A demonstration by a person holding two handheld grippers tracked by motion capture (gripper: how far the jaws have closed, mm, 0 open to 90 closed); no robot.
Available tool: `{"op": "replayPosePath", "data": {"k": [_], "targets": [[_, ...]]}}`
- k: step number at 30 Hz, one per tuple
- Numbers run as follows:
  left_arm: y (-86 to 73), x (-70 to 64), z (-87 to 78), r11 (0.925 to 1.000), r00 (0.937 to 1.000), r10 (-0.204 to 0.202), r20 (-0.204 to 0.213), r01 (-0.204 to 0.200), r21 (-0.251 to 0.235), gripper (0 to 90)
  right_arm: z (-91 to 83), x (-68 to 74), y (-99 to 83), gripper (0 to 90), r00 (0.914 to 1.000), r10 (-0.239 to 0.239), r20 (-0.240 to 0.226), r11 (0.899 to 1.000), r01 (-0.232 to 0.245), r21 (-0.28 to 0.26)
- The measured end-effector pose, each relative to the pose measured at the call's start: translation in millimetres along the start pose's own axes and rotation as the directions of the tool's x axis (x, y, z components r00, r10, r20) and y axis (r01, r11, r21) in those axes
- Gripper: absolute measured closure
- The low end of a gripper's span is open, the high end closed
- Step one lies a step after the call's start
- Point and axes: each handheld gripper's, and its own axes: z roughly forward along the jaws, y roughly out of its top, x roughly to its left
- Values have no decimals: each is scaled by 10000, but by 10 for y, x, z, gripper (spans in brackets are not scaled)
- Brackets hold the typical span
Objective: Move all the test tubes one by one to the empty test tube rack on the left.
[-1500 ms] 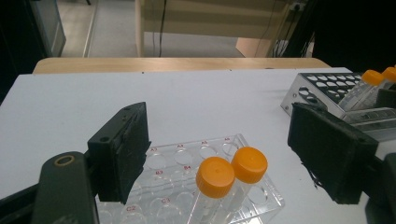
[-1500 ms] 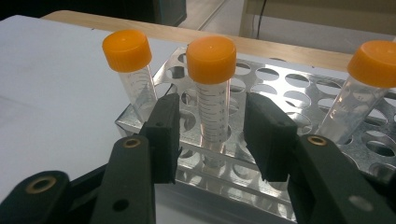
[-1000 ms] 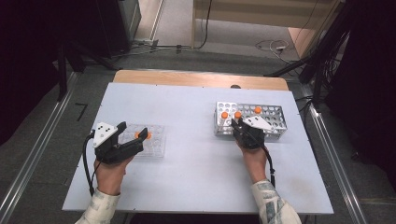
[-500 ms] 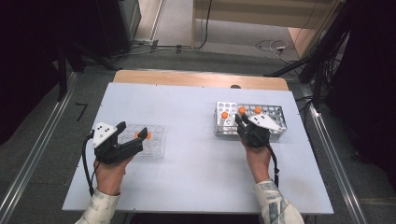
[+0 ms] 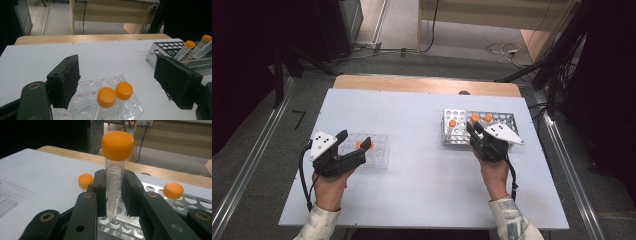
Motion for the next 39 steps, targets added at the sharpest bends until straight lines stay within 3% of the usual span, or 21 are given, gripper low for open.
{"op": "replayPosePath", "data": {"k": [8, 19, 26, 39], "targets": [[30, -45, -47, 9999, 9998, 103, 154, -101, -122, 202, -88, 101, -34, 723, 9978, -199, -632, 9994, 216, 266], [42, -115, -72, 9996, 9987, 230, 448, -224, -148, 202, -151, 310, -119, 723, 9862, -459, -1588, 9958, 577, 706], [32, -189, -62, 9990, 9962, 428, 758, -418, -150, 202, -159, 441, -191, 723, 9733, -534, -2234, 9918, 777, 1011], [-25, -390, -20, 9967, 9861, 797, 1459, -809, 22, 202, -132, 755, -285, 723, 9446, -887, -3159, 9828, 1345, 1263]]}}
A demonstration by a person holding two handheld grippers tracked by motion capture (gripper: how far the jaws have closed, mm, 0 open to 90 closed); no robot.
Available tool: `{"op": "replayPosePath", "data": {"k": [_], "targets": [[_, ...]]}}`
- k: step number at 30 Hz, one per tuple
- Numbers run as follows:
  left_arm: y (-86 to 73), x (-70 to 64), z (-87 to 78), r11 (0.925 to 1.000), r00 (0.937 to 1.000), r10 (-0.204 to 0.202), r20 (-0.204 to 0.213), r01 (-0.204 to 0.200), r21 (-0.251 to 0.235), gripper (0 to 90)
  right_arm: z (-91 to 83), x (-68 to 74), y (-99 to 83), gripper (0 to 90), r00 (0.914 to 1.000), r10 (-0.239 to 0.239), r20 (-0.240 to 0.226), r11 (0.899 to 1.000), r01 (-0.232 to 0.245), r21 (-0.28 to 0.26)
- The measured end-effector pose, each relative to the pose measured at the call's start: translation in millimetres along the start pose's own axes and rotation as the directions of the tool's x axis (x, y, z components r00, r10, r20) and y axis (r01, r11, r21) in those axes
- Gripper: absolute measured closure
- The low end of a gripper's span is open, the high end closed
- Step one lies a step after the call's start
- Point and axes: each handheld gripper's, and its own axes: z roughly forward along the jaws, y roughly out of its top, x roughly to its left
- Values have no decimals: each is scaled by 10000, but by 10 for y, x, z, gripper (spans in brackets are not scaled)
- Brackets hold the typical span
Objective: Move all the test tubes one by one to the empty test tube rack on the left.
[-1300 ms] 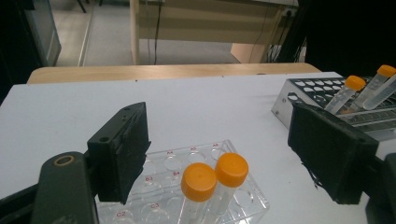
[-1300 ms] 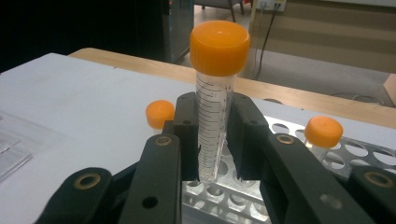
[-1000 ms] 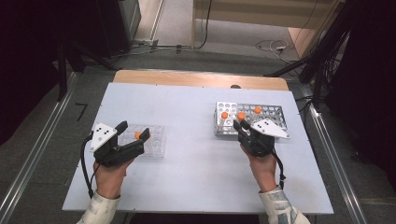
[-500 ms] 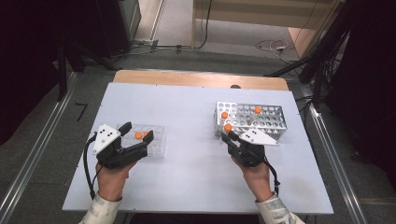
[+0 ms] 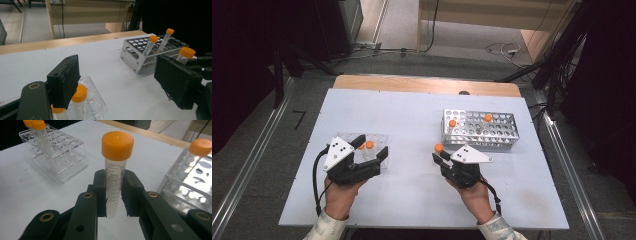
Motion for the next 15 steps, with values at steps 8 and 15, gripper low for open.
{"op": "replayPosePath", "data": {"k": [8, 15], "targets": [[-62, -150, 81, 9986, 9985, 373, 409, -387, 350, 202, 77, 142, -40, 723, 9989, -239, -401, 9993, 249, 261], [-133, -296, 169, 9954, 9940, 623, 902, -684, 664, 203, 141, 270, -74, 723, 9960, -437, -780, 9979, 472, 447]]}}
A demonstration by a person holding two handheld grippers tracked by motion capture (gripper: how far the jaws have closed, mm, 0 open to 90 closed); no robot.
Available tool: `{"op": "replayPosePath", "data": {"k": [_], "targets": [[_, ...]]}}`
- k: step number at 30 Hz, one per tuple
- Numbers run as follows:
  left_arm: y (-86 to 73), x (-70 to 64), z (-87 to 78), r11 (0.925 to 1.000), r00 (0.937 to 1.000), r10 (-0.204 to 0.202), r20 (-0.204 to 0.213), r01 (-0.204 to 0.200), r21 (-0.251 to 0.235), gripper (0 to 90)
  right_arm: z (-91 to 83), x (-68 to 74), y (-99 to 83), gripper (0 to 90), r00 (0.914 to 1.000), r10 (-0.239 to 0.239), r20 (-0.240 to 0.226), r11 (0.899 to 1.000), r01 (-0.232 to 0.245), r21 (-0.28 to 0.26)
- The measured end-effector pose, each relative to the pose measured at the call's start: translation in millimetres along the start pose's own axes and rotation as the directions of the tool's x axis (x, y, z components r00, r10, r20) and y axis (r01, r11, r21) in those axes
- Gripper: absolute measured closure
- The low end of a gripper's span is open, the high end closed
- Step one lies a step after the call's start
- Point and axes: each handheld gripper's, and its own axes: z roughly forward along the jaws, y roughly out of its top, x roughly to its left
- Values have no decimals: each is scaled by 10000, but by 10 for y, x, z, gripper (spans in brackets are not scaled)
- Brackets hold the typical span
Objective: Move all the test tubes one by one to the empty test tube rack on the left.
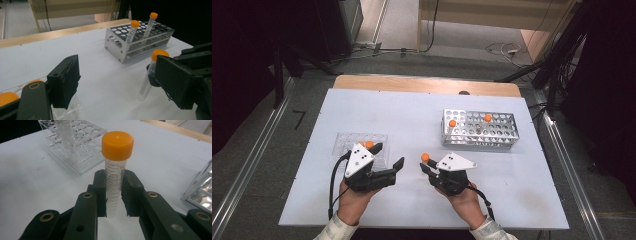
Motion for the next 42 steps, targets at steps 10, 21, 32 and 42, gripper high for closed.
{"op": "replayPosePath", "data": {"k": [10, 21, 32, 42], "targets": [[-81, -165, 112, 9985, 9972, 285, 694, -316, 439, 267, 72, 161, -16, 723, 9987, -228, -451, 9997, 233, 119], [-149, -260, 180, 9961, 9898, 554, 1312, -640, 615, 461, 94, 248, -21, 722, 9963, -296, -803, 9994, 309, 153], [-170, -278, 184, 9947, 9884, 767, 1314, -850, 585, 637, 101, 285, -21, 722, 9934, -155, -1137, 9997, 176, 174], [-168, -276, 174, 9944, 9887, 809, 1259, -888, 582, 690, 97, 286, -17, 720, 9929, -116, -1182, 9998, 134, 138]]}}
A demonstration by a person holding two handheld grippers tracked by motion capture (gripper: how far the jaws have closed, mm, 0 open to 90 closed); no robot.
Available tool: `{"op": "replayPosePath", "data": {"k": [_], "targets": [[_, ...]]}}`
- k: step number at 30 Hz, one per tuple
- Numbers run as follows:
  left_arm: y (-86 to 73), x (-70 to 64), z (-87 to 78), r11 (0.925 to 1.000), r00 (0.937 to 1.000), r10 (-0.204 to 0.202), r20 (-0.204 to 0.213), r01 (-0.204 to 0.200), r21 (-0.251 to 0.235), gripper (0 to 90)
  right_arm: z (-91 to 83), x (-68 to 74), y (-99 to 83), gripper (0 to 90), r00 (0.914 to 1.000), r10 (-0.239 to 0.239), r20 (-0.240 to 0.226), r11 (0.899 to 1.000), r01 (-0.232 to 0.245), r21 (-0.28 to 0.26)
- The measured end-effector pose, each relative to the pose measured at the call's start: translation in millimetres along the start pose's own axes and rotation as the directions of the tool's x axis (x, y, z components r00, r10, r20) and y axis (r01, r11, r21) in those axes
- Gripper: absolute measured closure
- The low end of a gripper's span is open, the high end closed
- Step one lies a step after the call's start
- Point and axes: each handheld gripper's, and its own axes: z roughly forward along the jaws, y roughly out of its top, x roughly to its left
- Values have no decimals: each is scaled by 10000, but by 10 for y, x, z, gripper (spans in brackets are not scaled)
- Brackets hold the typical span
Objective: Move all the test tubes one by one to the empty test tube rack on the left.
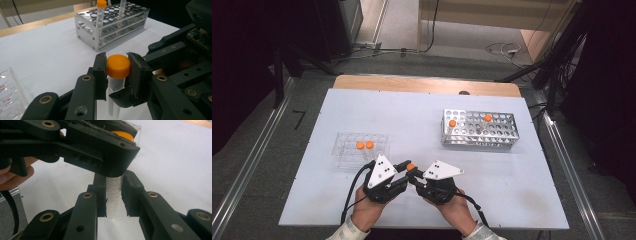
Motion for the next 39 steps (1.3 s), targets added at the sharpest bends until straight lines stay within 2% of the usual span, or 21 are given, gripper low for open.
{"op": "replayPosePath", "data": {"k": [2, 7, 12, 23, 28, 36, 39], "targets": [[5, 3, -9, 10000, 10000, -41, 0, 41, -25, 694, -3, -3, 2, 712, 10000, -27, -43, 10000, 27, -31], [49, 65, -76, 9997, 9997, -210, -92, 209, -131, 696, -11, -6, 26, 440, 9992, -95, -390, 10000, 94, -27], [142, 203, -231, 9977, 9976, -612, -317, 602, -305, 696, -15, -31, 40, 322, 9993, -1, -376, 10000, 3, 61], [286, 485, -561, 9935, 9881, -1070, -1104, 1020, -499, 696, -28, -63, 43, 316, 9998, 67, -213, 10000, -65, 72], [312, 610, -674, 9921, 9801, -1203, -1579, 1133, -530, 696, -35, -75, 41, 316, 9998, 111, -175, 9999, -109, 98], [329, 788, -839, 9888, 9676, -1461, -2059, 1367, -593, 696, -38, -88, 41, 317, 9999, 135, -104, 9999, -134, 87], [324, 840, -876, 9881, 9610, -1516, -2313, 1410, -618, 696, -39, -91, 41, 316, 9999, 133, -95, 9999, -132, 90]]}}
